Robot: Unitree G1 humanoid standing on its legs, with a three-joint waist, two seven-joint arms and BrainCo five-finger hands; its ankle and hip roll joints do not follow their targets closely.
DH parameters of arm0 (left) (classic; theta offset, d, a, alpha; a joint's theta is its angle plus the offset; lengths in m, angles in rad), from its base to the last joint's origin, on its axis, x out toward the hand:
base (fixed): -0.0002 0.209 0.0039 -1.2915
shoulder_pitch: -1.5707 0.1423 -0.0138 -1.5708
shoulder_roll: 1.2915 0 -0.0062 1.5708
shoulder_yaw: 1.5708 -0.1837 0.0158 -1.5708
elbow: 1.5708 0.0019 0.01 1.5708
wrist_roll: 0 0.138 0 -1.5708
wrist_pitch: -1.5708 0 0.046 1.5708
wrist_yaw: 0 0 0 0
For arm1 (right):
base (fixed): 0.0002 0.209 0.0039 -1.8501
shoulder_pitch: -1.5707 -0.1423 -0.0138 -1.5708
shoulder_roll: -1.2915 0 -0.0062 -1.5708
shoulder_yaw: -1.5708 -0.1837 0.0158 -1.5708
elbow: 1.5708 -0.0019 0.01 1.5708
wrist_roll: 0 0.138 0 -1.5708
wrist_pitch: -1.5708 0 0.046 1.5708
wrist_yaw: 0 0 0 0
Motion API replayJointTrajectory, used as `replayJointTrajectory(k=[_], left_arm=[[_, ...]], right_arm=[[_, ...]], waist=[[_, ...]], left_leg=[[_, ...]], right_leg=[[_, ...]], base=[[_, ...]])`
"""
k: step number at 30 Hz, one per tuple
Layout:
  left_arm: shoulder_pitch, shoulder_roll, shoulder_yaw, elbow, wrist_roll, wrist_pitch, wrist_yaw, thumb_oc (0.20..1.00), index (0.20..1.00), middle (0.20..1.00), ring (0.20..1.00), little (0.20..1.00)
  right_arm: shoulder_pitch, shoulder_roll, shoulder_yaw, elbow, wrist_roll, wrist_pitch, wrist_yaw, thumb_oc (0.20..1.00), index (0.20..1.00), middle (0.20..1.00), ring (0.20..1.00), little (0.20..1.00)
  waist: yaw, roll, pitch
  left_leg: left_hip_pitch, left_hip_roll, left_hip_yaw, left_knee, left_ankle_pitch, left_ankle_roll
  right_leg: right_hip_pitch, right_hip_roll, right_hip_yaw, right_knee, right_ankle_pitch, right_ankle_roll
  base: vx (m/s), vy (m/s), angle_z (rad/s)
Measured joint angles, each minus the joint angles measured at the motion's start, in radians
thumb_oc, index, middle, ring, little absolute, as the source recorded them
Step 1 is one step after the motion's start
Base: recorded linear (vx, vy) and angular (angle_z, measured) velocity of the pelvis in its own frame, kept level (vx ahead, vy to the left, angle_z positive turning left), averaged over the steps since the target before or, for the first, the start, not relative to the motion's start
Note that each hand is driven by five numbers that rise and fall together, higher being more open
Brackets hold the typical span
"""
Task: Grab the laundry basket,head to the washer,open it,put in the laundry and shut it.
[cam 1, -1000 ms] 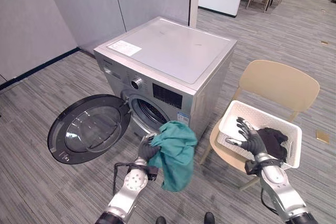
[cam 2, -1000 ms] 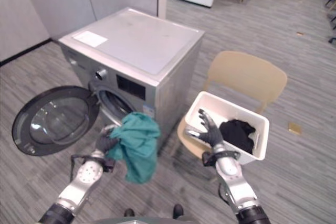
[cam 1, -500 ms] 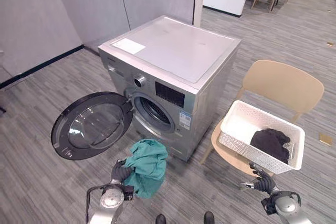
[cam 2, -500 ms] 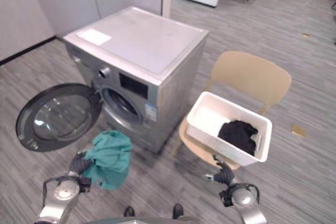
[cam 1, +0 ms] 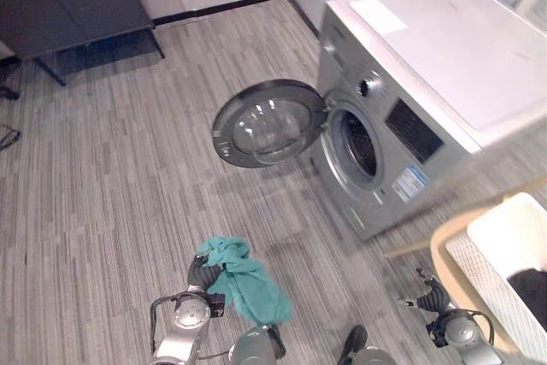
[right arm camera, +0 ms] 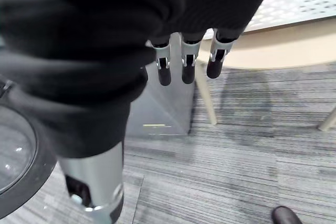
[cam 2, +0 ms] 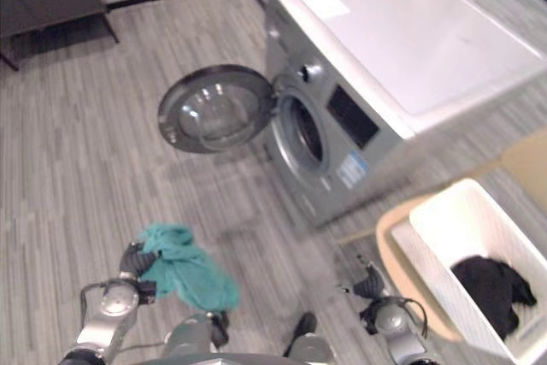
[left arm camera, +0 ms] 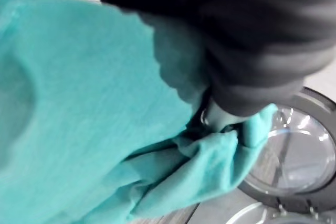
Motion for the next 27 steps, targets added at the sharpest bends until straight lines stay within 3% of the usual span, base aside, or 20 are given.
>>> replayJointTrajectory(k=[1,2,3,4,5,6,8,9,10,13,14,16,17,19,20,22,24,25,26,27], left_arm=[[-0.013,0.015,-0.001,-0.005,0.000,0.000,0.000,0.200,0.200,0.200,0.200,0.200],[-0.030,0.018,-0.002,0.003,0.000,0.000,0.001,0.200,0.200,0.200,0.200,0.200],[-0.047,0.030,-0.002,0.003,0.000,0.000,0.002,0.200,0.200,0.200,0.200,0.200],[-0.062,0.042,-0.002,0.003,0.001,0.000,0.004,0.200,0.200,0.200,0.200,0.200],[-0.071,0.065,0.007,-0.005,0.000,-0.001,0.009,0.200,0.200,0.200,0.200,0.200],[-0.061,0.073,0.020,-0.008,0.000,0.000,0.016,0.200,0.200,0.200,0.200,0.200],[-0.060,0.072,0.016,-0.012,0.001,0.000,0.020,0.200,0.200,0.200,0.200,0.200],[-0.061,0.057,0.011,-0.018,0.001,-0.002,0.018,0.200,0.200,0.200,0.200,0.200],[-0.065,0.048,0.008,-0.018,0.000,-0.002,0.018,0.200,0.200,0.200,0.200,0.200],[-0.046,0.046,-0.002,-0.018,0.001,-0.002,0.006,0.200,0.200,0.200,0.200,0.200],[-0.037,0.046,-0.001,-0.021,0.001,-0.002,0.004,0.200,0.200,0.200,0.200,0.200],[0.001,0.024,-0.007,-0.032,0.002,0.001,-0.008,0.200,0.200,0.200,0.200,0.200],[0.006,0.020,-0.030,-0.041,0.003,0.001,-0.026,0.200,0.200,0.200,0.200,0.200],[0.010,0.005,-0.031,-0.044,0.003,0.001,-0.048,0.200,0.200,0.200,0.200,0.200],[0.017,-0.001,-0.039,-0.038,0.003,0.001,-0.055,0.200,0.200,0.200,0.200,0.200],[0.019,0.003,-0.066,-0.039,0.004,0.002,-0.070,0.200,0.200,0.200,0.200,0.200],[0.010,0.004,-0.077,-0.042,0.005,0.002,-0.088,0.200,0.200,0.200,0.200,0.200],[-0.011,0.017,-0.103,-0.053,0.006,0.009,-0.094,0.200,0.200,0.200,0.200,0.200],[-0.009,0.025,-0.114,-0.054,0.007,0.009,-0.099,0.200,0.200,0.200,0.200,0.200],[-0.022,0.035,-0.123,-0.063,0.010,0.010,-0.104,0.200,0.200,0.200,0.200,0.200]], right_arm=[[-0.019,0.019,0.009,-0.005,0.000,0.000,-0.002,1.000,1.000,1.000,1.000,1.000],[-0.024,0.016,0.029,-0.006,0.000,0.001,0.001,1.000,1.000,1.000,1.000,1.000],[-0.029,0.014,0.055,-0.028,0.000,0.003,0.001,1.000,1.000,1.000,1.000,1.000],[-0.020,0.022,0.068,-0.059,-0.001,0.001,0.001,1.000,1.000,1.000,1.000,1.000],[-0.021,0.035,0.084,-0.076,-0.001,-0.007,0.003,1.000,1.000,1.000,1.000,1.000],[-0.045,0.045,0.087,-0.071,-0.001,-0.006,0.003,1.000,1.000,1.000,1.000,1.000],[-0.080,0.037,0.083,-0.080,0.000,-0.011,0.001,1.000,1.000,1.000,1.000,1.000],[-0.079,0.025,0.082,-0.083,0.001,-0.012,0.002,1.000,1.000,1.000,1.000,1.000],[-0.082,0.025,0.082,-0.073,0.003,-0.006,0.003,1.000,1.000,1.000,1.000,1.000],[-0.038,0.028,0.084,-0.061,0.003,-0.002,0.009,1.000,1.000,1.000,1.000,1.000],[-0.033,0.026,0.084,-0.058,0.003,-0.001,0.011,1.000,1.000,1.000,1.000,1.000],[-0.019,0.025,0.071,-0.029,0.002,0.003,0.022,1.000,1.000,1.000,1.000,1.000],[0.004,0.028,0.055,-0.034,0.002,0.003,0.023,1.000,1.000,1.000,1.000,1.000],[-0.008,0.027,0.041,-0.007,0.002,-0.001,0.025,1.000,1.000,1.000,1.000,1.000],[-0.031,0.019,0.039,0.001,0.002,-0.003,0.024,1.000,1.000,1.000,1.000,1.000],[-0.054,0.002,0.029,-0.026,0.004,-0.014,0.022,1.000,1.000,1.000,1.000,1.000],[-0.074,-0.012,0.031,-0.033,0.006,-0.013,0.022,1.000,1.000,1.000,1.000,1.000],[-0.065,-0.010,0.024,-0.037,0.006,-0.010,0.023,1.000,1.000,1.000,1.000,1.000],[-0.064,-0.004,0.024,-0.032,0.006,-0.007,0.024,1.000,1.000,1.000,1.000,1.000],[-0.056,-0.004,0.029,-0.033,0.006,-0.008,0.022,1.000,1.000,1.000,1.000,1.000]], waist=[[-0.004,-0.022,0.000],[-0.014,-0.020,0.003],[-0.035,-0.009,0.010],[-0.056,-0.009,0.011],[-0.053,-0.034,0.020],[-0.049,-0.042,0.028],[-0.059,-0.021,0.055],[-0.062,-0.007,0.066],[-0.078,0.015,0.082],[-0.078,0.006,0.081],[-0.079,0.008,0.082],[-0.079,0.030,0.079],[-0.086,0.036,0.075],[-0.085,0.031,0.072],[-0.068,0.017,0.060],[-0.072,0.018,0.050],[-0.080,0.016,0.049],[-0.115,-0.005,0.051],[-0.092,-0.027,0.047],[-0.085,-0.047,0.046]], left_leg=[[-0.002,-0.043,-0.028,0.002,-0.011,0.015],[-0.001,-0.056,-0.060,-0.001,-0.006,0.026],[0.010,-0.076,-0.109,-0.026,-0.010,0.037],[0.023,-0.088,-0.146,-0.057,-0.011,0.054],[0.081,-0.114,-0.153,-0.112,-0.004,0.067],[0.117,-0.133,-0.152,-0.133,-0.014,0.074],[0.160,-0.144,-0.156,-0.140,-0.011,0.059],[0.177,-0.149,-0.191,-0.140,-0.064,0.058],[0.191,-0.154,-0.215,-0.125,-0.056,0.052],[0.265,-0.189,-0.243,-0.127,-0.093,0.032],[0.286,-0.190,-0.248,-0.127,-0.113,0.029],[0.357,-0.170,-0.316,-0.097,-0.187,-0.006],[0.360,-0.158,-0.331,-0.018,-0.197,-0.029],[0.311,-0.127,-0.292,0.175,-0.201,-0.054],[0.214,-0.088,-0.260,0.422,-0.201,-0.083],[0.119,-0.068,-0.263,0.482,-0.227,-0.092],[0.078,-0.068,-0.268,0.381,-0.235,-0.098],[0.030,-0.100,-0.313,0.323,-0.248,-0.079],[0.050,-0.126,-0.359,0.214,-0.244,-0.068],[0.037,-0.156,-0.393,0.134,-0.227,-0.062]], right_leg=[[-0.035,-0.048,0.065,0.102,-0.001,-0.001],[-0.087,-0.076,0.109,0.227,-0.003,-0.002],[-0.180,-0.078,0.230,0.424,-0.038,-0.010],[-0.228,-0.012,0.370,0.502,-0.090,0.002],[-0.293,0.054,0.459,0.536,-0.140,-0.001],[-0.336,0.092,0.484,0.532,-0.158,-0.017],[-0.412,0.164,0.488,0.494,-0.166,-0.036],[-0.465,0.202,0.477,0.459,-0.164,-0.032],[-0.491,0.231,0.471,0.343,-0.142,-0.030],[-0.506,0.220,0.408,0.221,-0.052,-0.058],[-0.496,0.216,0.390,0.202,-0.037,-0.061],[-0.421,0.220,0.348,0.181,0.056,-0.107],[-0.374,0.231,0.359,0.178,0.090,-0.131],[-0.298,0.256,0.357,0.136,0.081,-0.178],[-0.232,0.268,0.394,0.070,0.112,-0.246],[-0.183,0.289,0.434,0.019,0.111,-0.261],[-0.166,0.300,0.461,0.015,0.111,-0.260],[-0.109,0.308,0.552,-0.041,0.108,-0.256],[-0.096,0.299,0.580,-0.048,0.111,-0.253],[-0.088,0.316,0.653,-0.046,0.115,-0.248]], base=[[0.37,0.275,0.66],[0.28,0.216,0.88],[0.20,0.138,1.03],[0.33,0.163,1.18],[0.33,0.160,0.79],[0.37,0.083,0.46],[0.28,-0.023,0.36],[0.37,-0.060,0.80],[0.25,-0.047,0.88],[0.34,-0.101,0.70],[0.46,-0.234,0.66],[0.42,-0.208,0.82],[0.25,-0.199,0.83],[0.21,-0.169,0.39],[0.15,-0.066,-0.34],[0.17,0.008,-0.72],[0.24,0.167,-0.66],[0.16,0.120,-0.56],[0.15,0.085,-1.06],[0.14,0.113,-1.90]])
